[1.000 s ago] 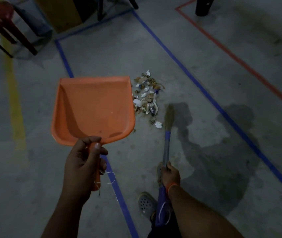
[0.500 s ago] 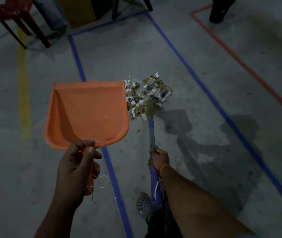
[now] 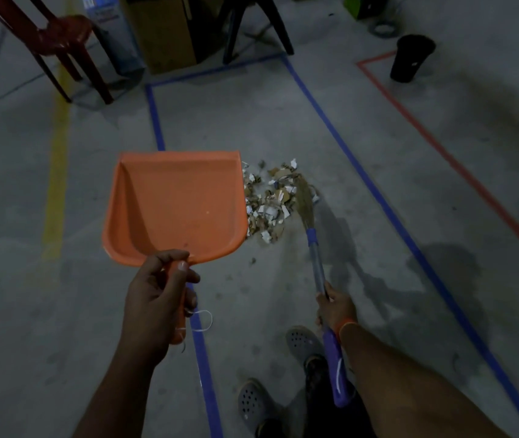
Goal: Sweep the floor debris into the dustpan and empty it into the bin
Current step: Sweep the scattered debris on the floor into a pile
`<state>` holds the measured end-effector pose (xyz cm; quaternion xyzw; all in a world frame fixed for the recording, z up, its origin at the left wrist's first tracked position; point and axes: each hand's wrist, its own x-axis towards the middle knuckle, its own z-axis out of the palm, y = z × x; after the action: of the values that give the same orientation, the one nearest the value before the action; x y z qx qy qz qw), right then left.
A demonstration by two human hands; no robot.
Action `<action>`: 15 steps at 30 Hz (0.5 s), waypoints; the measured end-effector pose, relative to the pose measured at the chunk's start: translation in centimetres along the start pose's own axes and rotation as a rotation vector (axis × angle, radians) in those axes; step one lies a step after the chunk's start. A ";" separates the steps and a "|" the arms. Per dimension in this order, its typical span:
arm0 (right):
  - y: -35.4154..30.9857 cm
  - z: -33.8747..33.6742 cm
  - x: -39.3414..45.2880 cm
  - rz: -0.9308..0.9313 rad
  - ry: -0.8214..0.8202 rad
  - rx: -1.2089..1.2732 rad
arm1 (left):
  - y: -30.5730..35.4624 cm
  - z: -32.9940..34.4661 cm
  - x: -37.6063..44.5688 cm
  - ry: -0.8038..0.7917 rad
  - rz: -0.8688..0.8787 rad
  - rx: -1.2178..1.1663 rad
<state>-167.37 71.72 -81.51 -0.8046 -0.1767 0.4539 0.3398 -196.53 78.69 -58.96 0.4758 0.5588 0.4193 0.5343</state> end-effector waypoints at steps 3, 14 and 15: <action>-1.7 -2.3 3.6 0.005 0.040 -0.011 | -0.2 1.7 0.9 0.016 -0.006 0.005; -7.4 -8.6 20.6 0.067 -0.072 -0.186 | -4.5 12.8 4.2 0.248 -0.100 -0.037; -7.6 -9.0 21.5 0.072 -0.110 -0.218 | -4.7 14.1 4.3 0.269 -0.107 -0.043</action>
<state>-148.23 86.38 -86.03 -0.8164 -0.2147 0.4873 0.2235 -182.81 81.39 -65.48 0.3735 0.6407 0.4621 0.4863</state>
